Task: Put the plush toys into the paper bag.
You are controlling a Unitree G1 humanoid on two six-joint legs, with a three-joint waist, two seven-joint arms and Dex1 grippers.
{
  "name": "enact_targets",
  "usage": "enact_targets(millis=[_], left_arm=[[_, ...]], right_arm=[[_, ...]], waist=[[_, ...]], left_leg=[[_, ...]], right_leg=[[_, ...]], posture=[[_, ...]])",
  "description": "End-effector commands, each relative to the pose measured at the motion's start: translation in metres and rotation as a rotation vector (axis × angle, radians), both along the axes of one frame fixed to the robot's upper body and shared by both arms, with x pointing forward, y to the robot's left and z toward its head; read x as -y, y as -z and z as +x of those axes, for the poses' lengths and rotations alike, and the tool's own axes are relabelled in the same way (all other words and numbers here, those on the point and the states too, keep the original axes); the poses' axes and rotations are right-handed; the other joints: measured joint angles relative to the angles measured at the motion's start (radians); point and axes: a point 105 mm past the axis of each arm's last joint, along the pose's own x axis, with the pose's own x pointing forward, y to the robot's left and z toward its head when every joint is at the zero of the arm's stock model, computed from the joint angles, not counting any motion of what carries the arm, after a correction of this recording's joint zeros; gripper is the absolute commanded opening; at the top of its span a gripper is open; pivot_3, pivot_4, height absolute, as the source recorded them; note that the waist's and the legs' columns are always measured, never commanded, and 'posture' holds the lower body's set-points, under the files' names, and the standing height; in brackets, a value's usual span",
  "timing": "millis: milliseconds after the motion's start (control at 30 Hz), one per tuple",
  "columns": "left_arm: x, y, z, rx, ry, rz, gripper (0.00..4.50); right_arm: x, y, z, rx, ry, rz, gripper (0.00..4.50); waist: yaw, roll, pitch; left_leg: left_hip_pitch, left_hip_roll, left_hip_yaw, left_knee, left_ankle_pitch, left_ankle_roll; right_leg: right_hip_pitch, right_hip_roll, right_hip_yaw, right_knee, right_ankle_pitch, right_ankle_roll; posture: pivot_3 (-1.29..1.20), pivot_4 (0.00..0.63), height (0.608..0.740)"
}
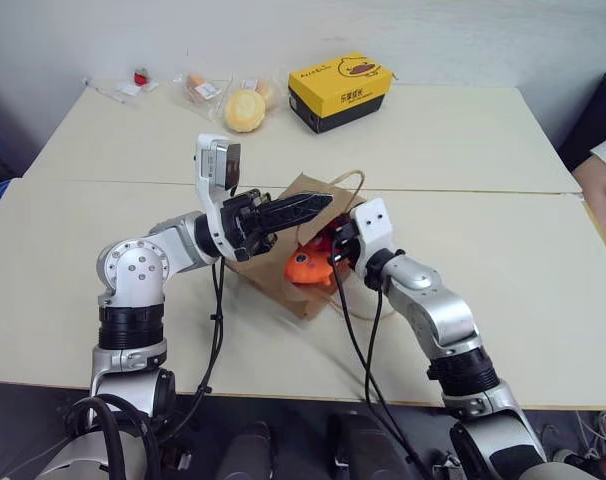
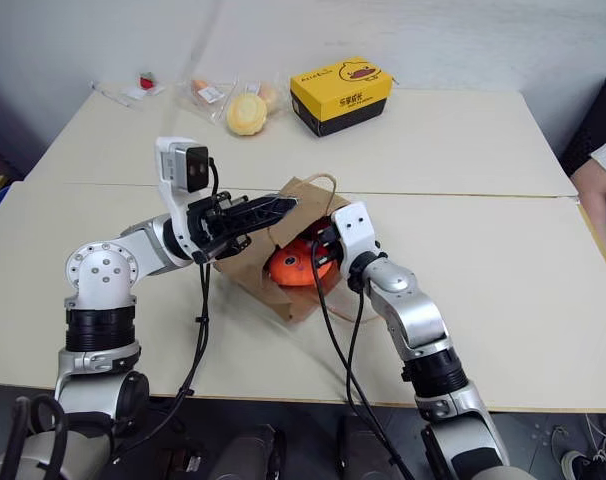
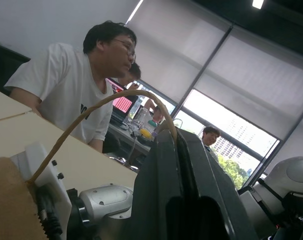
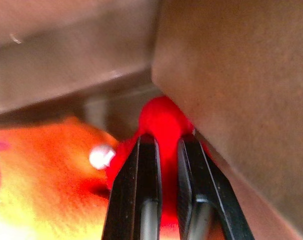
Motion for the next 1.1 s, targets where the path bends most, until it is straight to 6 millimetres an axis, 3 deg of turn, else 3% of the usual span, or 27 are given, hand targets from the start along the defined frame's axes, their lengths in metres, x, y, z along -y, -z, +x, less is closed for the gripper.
enact_targets(millis=[33,100,200,367,533,600,700,767,933,1000,1100], left_arm=[[-0.001,-0.01,-0.006,0.043,0.023,-0.026,0.0],[-0.002,-0.01,-0.005,0.048,0.014,-0.028,0.0],[-0.003,-0.011,-0.002,0.055,-0.007,-0.03,0.0],[-0.005,-0.009,0.0,0.055,-0.03,-0.025,0.0],[-0.008,-0.006,0.002,0.049,-0.049,-0.018,0.0],[-0.01,-0.005,0.002,0.047,-0.056,-0.016,0.0],[-0.011,-0.003,0.003,0.044,-0.062,-0.014,0.0],[-0.011,-0.003,0.003,0.043,-0.064,-0.013,0.0],[-0.011,-0.001,0.002,0.042,-0.058,-0.004,0.0],[-0.01,-0.001,0.002,0.045,-0.054,-0.002,0.0],[-0.01,-0.002,0.003,0.049,-0.049,-0.001,0.0]], right_arm=[[-0.002,-0.013,0.008,0.061,0.02,0.072,0.02],[-0.004,-0.012,0.007,0.041,0.013,0.109,0.02],[-0.007,-0.01,-0.002,0.022,-0.049,0.089,1.0],[-0.007,-0.024,-0.027,0.003,-0.183,0.147,2.76],[0.017,-0.045,-0.047,-0.051,-0.252,0.214,4.46],[0.02,-0.05,-0.059,-0.074,-0.315,0.222,4.46],[0.021,-0.057,-0.091,-0.112,-0.49,0.235,4.46],[0.033,-0.055,-0.105,-0.131,-0.522,0.222,4.46],[0.069,-0.044,-0.117,-0.175,-0.44,0.202,4.46],[0.095,-0.032,-0.125,-0.239,-0.339,0.212,4.46],[0.133,0.005,-0.151,-0.564,-0.143,0.338,4.46]], waist=[[-0.009,0.0,0.0],[-0.011,0.0,0.0],[-0.013,0.0,0.0],[-0.011,0.0,0.0],[-0.009,0.0,0.0],[-0.009,0.0,0.0],[-0.008,0.0,0.0],[-0.007,0.0,0.0],[-0.002,0.0,0.0],[0.003,0.0,0.0],[0.017,0.0,0.0]], left_leg=[[0.0,0.0,0.0,0.0,0.0,0.0],[0.0,0.0,0.0,0.0,0.0,0.0],[0.0,0.0,0.0,0.0,0.0,0.0],[0.0,0.0,0.0,-0.001,0.0,0.0],[0.0,0.0,0.0,-0.001,0.0,0.0],[0.0,0.0,0.0,-0.001,0.0,0.001],[0.0,0.0,0.0,-0.002,-0.001,0.001],[0.0,0.0,0.0,-0.003,-0.001,0.001],[0.001,0.0,0.0,-0.003,-0.001,0.002],[0.001,0.0,0.0,-0.002,-0.001,0.002],[0.002,0.001,0.0,-0.003,-0.001,0.002]], right_leg=[[0.0,0.0,0.0,0.001,0.0,0.0],[0.0,0.0,0.0,0.001,0.0,0.0],[0.0,0.0,0.0,0.001,0.0,0.0],[0.0,0.0,0.0,0.001,0.0,0.0],[0.0,0.0,0.0,0.0,0.0,0.0],[0.0,0.0,0.0,-0.001,0.0,0.0],[0.0,0.0,0.0,-0.001,0.0,0.0],[0.0,0.0,0.0,-0.001,0.0,0.0],[0.003,0.0,0.0,-0.003,0.0,0.0],[0.003,0.0,0.0,-0.004,0.0,0.0],[0.003,0.0,0.0,-0.003,0.0,0.0]], posture=[[0.0,0.15,0.74],[0.0,0.15,0.74],[0.0,0.15,0.74],[0.0,0.15,0.74],[0.0,0.15,0.74],[0.0,0.15,0.74],[0.0,0.15,0.74],[0.0,0.15,0.74],[0.0,0.15,0.74],[0.0,0.15,0.74],[0.0,0.15,0.74]])
